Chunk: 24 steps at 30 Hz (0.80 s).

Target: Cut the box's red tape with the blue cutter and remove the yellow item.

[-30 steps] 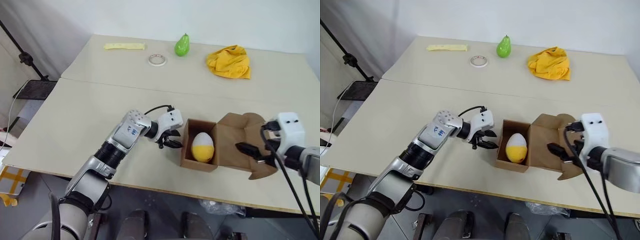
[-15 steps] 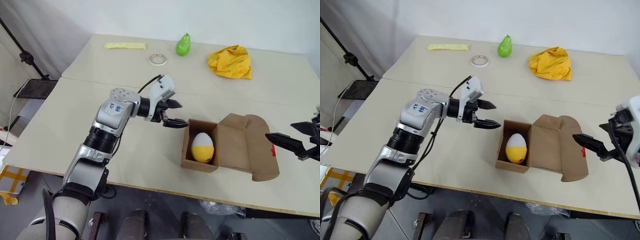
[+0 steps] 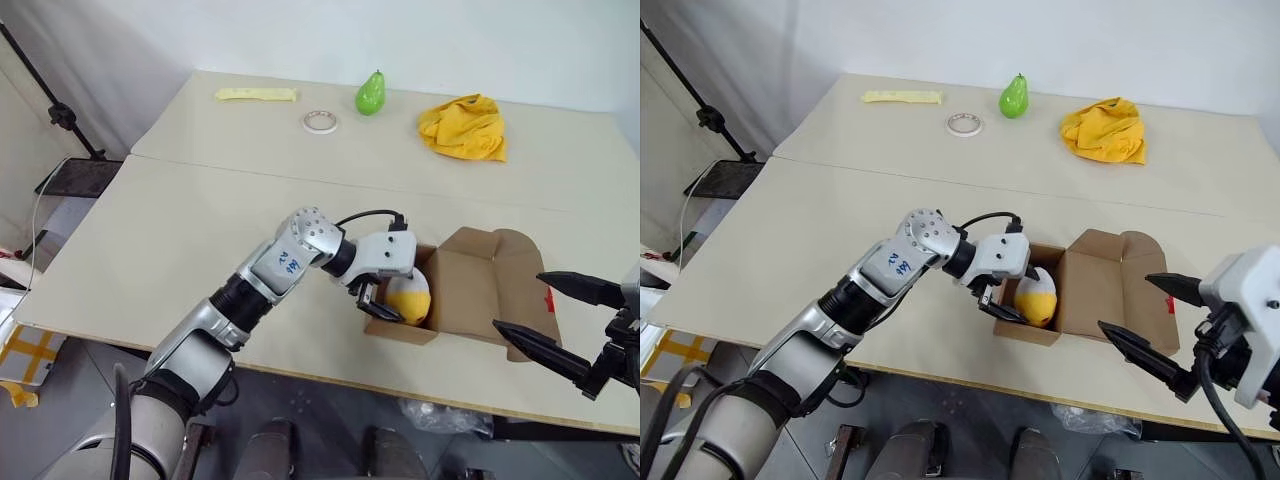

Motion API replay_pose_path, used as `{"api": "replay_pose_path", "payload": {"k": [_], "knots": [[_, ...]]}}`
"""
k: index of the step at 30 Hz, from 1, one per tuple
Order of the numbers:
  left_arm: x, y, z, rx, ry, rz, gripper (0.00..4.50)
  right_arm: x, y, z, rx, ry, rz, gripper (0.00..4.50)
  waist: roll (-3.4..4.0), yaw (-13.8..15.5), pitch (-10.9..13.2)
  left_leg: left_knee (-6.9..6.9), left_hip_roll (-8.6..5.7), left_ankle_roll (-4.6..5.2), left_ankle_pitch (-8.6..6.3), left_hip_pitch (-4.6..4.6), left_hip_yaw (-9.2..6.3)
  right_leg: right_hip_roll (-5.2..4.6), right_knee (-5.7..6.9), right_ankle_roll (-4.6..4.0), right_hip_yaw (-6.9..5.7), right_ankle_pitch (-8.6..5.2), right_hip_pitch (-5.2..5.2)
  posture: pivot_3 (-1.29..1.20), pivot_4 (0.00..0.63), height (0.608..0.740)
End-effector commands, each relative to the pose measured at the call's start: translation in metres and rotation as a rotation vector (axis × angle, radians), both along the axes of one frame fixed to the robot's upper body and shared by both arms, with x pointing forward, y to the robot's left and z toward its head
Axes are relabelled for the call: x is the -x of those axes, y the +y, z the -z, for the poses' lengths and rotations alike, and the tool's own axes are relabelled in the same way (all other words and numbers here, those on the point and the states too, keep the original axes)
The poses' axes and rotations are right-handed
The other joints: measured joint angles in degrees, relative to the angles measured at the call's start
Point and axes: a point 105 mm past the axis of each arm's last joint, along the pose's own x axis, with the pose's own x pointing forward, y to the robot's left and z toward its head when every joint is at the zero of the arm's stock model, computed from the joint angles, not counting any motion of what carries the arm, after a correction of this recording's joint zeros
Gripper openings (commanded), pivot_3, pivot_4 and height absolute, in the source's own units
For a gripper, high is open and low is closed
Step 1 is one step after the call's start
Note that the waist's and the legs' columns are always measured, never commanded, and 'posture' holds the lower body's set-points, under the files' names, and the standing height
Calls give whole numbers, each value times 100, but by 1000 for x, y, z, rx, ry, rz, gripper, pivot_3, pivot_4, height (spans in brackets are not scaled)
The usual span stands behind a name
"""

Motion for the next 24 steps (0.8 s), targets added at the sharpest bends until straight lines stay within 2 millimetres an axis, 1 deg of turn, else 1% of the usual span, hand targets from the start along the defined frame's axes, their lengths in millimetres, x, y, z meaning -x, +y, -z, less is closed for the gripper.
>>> {"api": "replay_pose_path", "payload": {"k": [1,7,10,11,14,16,19,23,24], "knots": [[0,-7,2,-16,-38,33,2682,4,0,-5,15,-66,32,4500,1,0,-1,1,9,1,-1,-1,-4,0,1,0,-2,0,0,0,150,740],[-5,-7,-2,-2,-50,34,924,8,-3,-4,22,-79,65,4500,1,-6,0,1,14,-3,2,0,-2,3,24,0,-4,0,0,0,150,740],[-7,-10,-14,49,-57,24,131,9,-6,-4,27,-78,74,4500,0,-4,0,6,16,3,-2,0,-3,2,25,0,-4,0,0,0,150,740],[-8,-11,-20,81,-75,29,19,10,-7,-5,27,-78,75,4500,1,-5,0,9,18,6,-3,-1,-4,3,24,0,-5,0,0,0,150,740],[-8,-12,-42,173,-99,32,19,10,-9,-5,27,-77,73,4500,1,-10,0,15,24,9,-5,-3,-4,2,25,0,-4,0,-2,0,150,740],[-8,-12,-52,215,-102,35,19,9,-10,-5,27,-73,70,4500,1,-8,0,18,25,9,-5,-5,-5,3,27,0,-5,0,-3,0,150,740],[-8,-8,-86,379,-114,11,19,9,-14,-6,24,-68,63,4500,0,-9,0,22,25,9,-5,-6,-5,2,36,0,-5,0,-3,0,150,740],[-19,0,-119,548,-118,-114,19,5,-19,-11,14,-89,30,4500,0,-9,0,33,24,11,-7,-9,-6,2,38,0,-4,0,-2,0,150,740],[-28,8,-122,565,-121,-188,19,3,-20,-15,2,-110,15,4500,0,-9,0,35,24,11,-7,-9,-6,2,40,1,-4,0,-2,0,150,740]]}}
